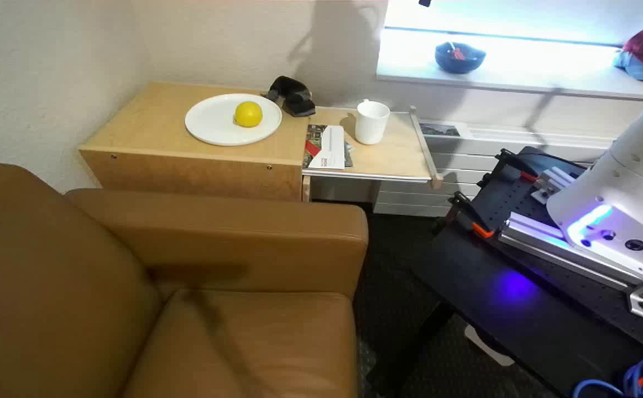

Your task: Put the sock on the windowsill

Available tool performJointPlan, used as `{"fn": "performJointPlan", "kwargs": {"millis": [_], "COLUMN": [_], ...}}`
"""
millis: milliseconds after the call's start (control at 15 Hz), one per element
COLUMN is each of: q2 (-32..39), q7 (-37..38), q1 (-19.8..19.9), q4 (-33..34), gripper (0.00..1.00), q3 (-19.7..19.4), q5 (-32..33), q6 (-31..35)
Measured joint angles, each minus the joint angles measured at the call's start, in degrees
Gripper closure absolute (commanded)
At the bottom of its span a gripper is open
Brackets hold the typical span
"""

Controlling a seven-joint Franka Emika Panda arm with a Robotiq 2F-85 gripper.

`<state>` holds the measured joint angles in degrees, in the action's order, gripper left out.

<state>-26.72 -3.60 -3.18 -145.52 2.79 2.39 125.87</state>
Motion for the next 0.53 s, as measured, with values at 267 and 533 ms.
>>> {"fn": "performJointPlan", "kwargs": {"millis": [267, 533], "q2": [0.00, 7.06], "q7": [0.01, 7.58], "q1": [0.00, 0.01], "q4": [0.00, 4.11], "gripper": [0.00, 0.00], "q3": [0.00, 0.30], "q5": [0.00, -0.75], "q6": [-0.01, -0.66]}}
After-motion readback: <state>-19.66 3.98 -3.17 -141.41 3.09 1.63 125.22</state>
